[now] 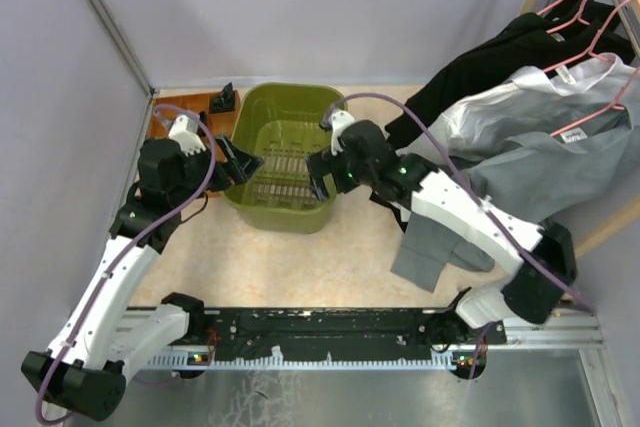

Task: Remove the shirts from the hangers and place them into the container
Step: Move the bin to the center of the board, then adjust the hanger on the clothesline, then pick up the hanger from the clothesline.

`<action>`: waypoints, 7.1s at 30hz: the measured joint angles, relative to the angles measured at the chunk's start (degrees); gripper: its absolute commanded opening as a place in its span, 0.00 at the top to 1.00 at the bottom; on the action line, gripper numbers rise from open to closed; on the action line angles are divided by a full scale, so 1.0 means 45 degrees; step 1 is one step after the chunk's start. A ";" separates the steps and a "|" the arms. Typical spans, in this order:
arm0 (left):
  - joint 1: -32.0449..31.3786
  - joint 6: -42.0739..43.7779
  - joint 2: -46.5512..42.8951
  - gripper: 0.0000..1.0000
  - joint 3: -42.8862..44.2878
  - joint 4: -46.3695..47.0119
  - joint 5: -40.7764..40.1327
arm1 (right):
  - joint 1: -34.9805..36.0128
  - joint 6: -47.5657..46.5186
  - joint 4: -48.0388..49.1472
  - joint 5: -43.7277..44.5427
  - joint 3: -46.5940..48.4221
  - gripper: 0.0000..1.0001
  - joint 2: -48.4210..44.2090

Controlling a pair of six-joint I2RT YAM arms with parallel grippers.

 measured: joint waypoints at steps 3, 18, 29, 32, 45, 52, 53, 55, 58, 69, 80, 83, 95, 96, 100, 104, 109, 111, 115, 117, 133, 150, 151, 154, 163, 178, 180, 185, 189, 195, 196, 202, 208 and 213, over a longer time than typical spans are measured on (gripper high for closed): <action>0.0000 0.0151 -0.0005 0.01 0.0005 0.0534 0.0549 | 0.0418 -0.0986 0.0816 0.0073 -0.1758 0.01 -0.1909; -0.0005 0.0986 0.1598 0.03 0.1049 0.2361 0.3847 | 0.0612 -0.0573 -0.0491 -0.4478 -0.4881 0.04 -1.1667; -0.1938 0.1773 0.4376 0.07 0.4031 0.2589 0.5605 | 0.0617 0.1938 -0.5571 -0.0175 -0.3677 0.09 -0.9991; -0.2526 0.1996 0.4998 0.08 0.4600 0.2579 0.5625 | 0.0617 0.2671 -0.6455 0.1749 -0.4056 0.07 -1.0108; -0.5037 0.3152 0.6829 0.07 0.8043 0.2205 0.4668 | -0.2841 0.1093 -0.4299 0.6042 -0.3517 0.01 -0.7572; -0.5241 0.3288 0.7140 0.07 0.8072 0.2200 0.4250 | -0.5425 -0.1171 -0.2676 0.2720 -0.2404 0.01 -0.4896; -0.5241 0.3288 0.7193 0.07 0.8087 0.2200 0.4226 | -0.5440 -0.1462 -0.2477 0.2346 -0.2132 0.01 -0.4435; -0.5270 0.3288 0.7320 0.07 0.8165 0.2205 0.4177 | -0.5498 -0.1914 -0.2050 0.1865 -0.1773 0.01 -0.3687; -0.5309 0.3288 0.7441 0.07 0.8213 0.2205 0.4138 | -0.5765 -0.2531 -0.1637 0.1447 -0.1472 0.01 -0.2885; -0.5353 0.3458 0.7461 0.03 0.8587 0.2142 0.4031 | -0.6470 -0.3521 -0.0787 -0.1690 -0.1982 0.01 -0.2506; -0.5654 0.4376 0.9214 0.07 1.2551 0.1977 0.4668 | -0.3293 -0.2288 0.1690 -0.5207 -0.8320 0.02 -0.7825; -0.6183 0.4847 1.0127 0.09 1.3372 0.1831 0.4920 | -0.3181 -0.1574 0.2569 -0.5493 -0.9267 0.04 -0.8582; -0.7893 0.5527 1.3216 0.18 1.4770 0.3206 0.5489 | -0.2390 0.0855 0.6411 -0.5921 -1.3483 0.08 -1.0384; -0.7946 0.5523 1.3255 0.20 1.4746 0.3322 0.5479 | -0.2390 0.0996 0.6552 -0.5989 -1.3483 0.09 -1.0404; -0.8106 0.5581 1.3318 0.27 1.3911 0.5110 0.5401 | -0.2390 0.1477 0.7062 -0.6241 -1.3493 0.10 -1.0428; -0.8340 0.5940 1.3274 0.34 1.2284 0.7363 0.5464 | -0.2385 0.1787 0.7281 -0.6402 -1.3629 0.10 -1.0477; -0.8495 0.6241 1.3430 0.38 1.1332 0.8777 0.5595 | -0.2385 0.1938 0.7276 -0.6479 -1.3673 0.10 -1.0545; -0.8500 0.6300 1.3546 0.38 1.1400 0.9170 0.5610 | -0.2385 0.2006 0.7276 -0.6484 -1.3673 0.11 -1.0545; -0.8514 0.6300 1.3794 0.35 1.1735 0.9539 0.5547 | -0.2385 0.2098 0.7315 -0.6499 -1.3731 0.11 -1.0550; -0.8529 0.6300 1.3823 0.33 1.1764 0.9612 0.5401 | -0.2385 0.2137 0.7315 -0.6494 -1.3731 0.11 -1.0545; -0.8582 0.6489 1.3007 0.27 1.1016 0.9165 0.3735 | -0.2385 0.2123 0.7271 -0.6465 -1.3731 0.11 -1.0545; -0.8587 0.6698 1.4421 0.46 1.4528 0.7927 0.4512 | -0.2385 0.1991 0.7057 -0.6227 -1.3731 0.11 -1.0341; -0.8587 0.6669 1.4571 0.46 1.4664 0.7854 0.4600 | -0.2385 0.1991 0.7053 -0.6222 -1.3731 0.11 -1.0316; -0.8587 0.6659 1.4814 0.47 1.4727 0.7563 0.4755 | -0.2385 0.1996 0.6999 -0.6183 -1.3731 0.11 -1.0156; -0.8714 0.6499 1.5868 0.55 1.6150 0.6936 0.5017 | -0.2385 0.2016 0.6567 -0.6130 -1.3721 0.11 -0.9670; -0.8748 0.5255 1.6587 1.00 1.6864 0.7533 0.4653 | -0.2385 0.2035 0.6397 -0.5814 -1.3716 0.11 -0.9865; -0.8748 0.5003 1.6587 1.00 1.6738 0.8038 0.4537 | -0.2385 0.2035 0.6392 -0.5736 -1.3716 0.11 -0.9884; -0.8748 0.4323 1.6587 1.00 1.6558 0.9326 0.4333 | -0.2385 0.2035 0.6183 -0.5489 -1.3712 0.11 -1.0006; -0.8748 0.4007 1.6427 1.00 1.6198 1.0384 0.4080 | -0.2385 0.2030 0.6047 -0.5289 -1.3712 0.11 -1.0151; -0.8752 0.4075 1.5344 1.00 1.4479 1.1016 0.3784 | -0.2385 0.2011 0.5838 -0.5042 -1.3673 0.10 -1.0375; -0.8748 0.4206 1.4868 1.00 1.3765 1.1045 0.3648 | -0.2385 0.2011 0.5731 -0.5003 -1.3605 0.10 -1.0433; -0.8461 0.5047 1.1317 1.00 0.9384 1.0749 0.3118 | -0.2375 0.1972 0.5056 -0.4318 -1.3007 0.10 -1.1186; -0.7732 0.5853 0.7951 1.00 0.6591 0.9617 0.2181 | -0.2365 0.1370 0.4478 -0.3769 -1.2264 0.06 -1.1667; -0.7480 0.6504 0.5513 1.00 0.5056 0.8378 0.1035 | -0.2361 0.0704 0.4231 -0.4498 -1.1822 0.04 -1.2080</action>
